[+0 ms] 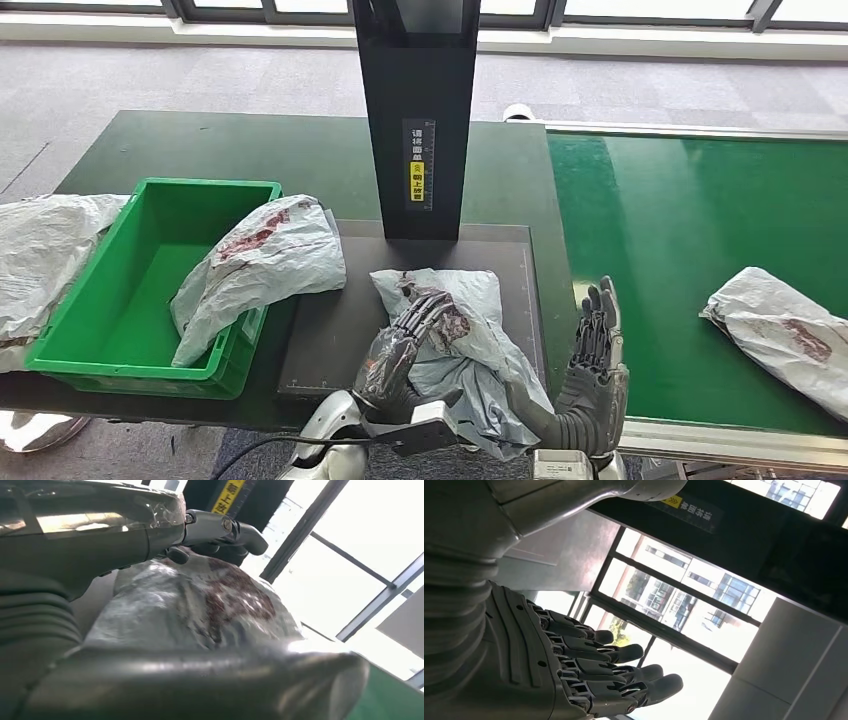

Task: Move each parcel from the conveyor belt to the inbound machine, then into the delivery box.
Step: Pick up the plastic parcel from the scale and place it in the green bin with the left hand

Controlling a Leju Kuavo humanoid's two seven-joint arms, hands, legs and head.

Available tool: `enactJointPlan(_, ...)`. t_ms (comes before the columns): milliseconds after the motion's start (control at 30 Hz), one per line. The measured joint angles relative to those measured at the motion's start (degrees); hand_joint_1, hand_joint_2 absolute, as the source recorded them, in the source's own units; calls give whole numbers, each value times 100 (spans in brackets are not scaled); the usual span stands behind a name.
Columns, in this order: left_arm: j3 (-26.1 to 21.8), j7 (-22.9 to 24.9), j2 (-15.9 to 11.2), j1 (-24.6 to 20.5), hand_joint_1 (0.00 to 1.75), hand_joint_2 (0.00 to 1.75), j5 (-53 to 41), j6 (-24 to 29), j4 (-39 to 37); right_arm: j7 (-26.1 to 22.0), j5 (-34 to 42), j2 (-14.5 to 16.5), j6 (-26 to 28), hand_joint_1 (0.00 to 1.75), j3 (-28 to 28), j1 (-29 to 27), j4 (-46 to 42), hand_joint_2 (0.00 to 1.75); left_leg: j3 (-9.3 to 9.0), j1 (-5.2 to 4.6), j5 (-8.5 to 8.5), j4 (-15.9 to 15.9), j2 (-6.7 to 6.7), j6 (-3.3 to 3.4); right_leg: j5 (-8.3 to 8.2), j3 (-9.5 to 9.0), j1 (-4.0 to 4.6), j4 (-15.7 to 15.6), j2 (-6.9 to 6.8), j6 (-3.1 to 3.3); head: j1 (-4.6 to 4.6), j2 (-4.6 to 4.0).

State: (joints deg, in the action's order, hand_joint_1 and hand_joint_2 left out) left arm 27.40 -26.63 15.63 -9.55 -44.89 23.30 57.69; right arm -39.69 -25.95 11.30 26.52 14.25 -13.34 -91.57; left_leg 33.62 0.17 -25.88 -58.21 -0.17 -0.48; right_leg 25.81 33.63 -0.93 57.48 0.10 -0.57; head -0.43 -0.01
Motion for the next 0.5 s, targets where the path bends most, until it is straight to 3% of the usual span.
enactJointPlan(67, 342, 233, 39, -332, 0, 0, -35, 306, -423, 1, -45, 25, 11, 0, 0, -22, -125, 175, 0, -1, 1, 0, 0, 1, -4, -1, -1, 0, 0, 0, -1, 0)
enactJointPlan(167, 982, 579, 113, -795, 0, 0, 215, 720, -990, -3, -111, 39, 10, 0, 20, -42, -303, 175, 1, -2, 3, -1, 0, 3, -9, -1, -3, 0, 0, -2, -1, -1)
enactJointPlan(300, 1784, 839, 187, -1219, 0, 175, 636, 1097, -1501, 29, -167, 48, -2, 0, 96, -43, -491, 175, 2, -2, 3, -1, -1, 3, -9, -1, -3, 0, 1, -2, -1, 0)
enactJointPlan(500, 2543, 1088, 319, -1623, 0, 175, 891, 1177, -2033, 73, -258, 77, -88, 0, 147, -30, -637, 175, 6, -2, 3, -1, -4, 3, -8, -2, -2, 1, -3, -2, -1, -1)
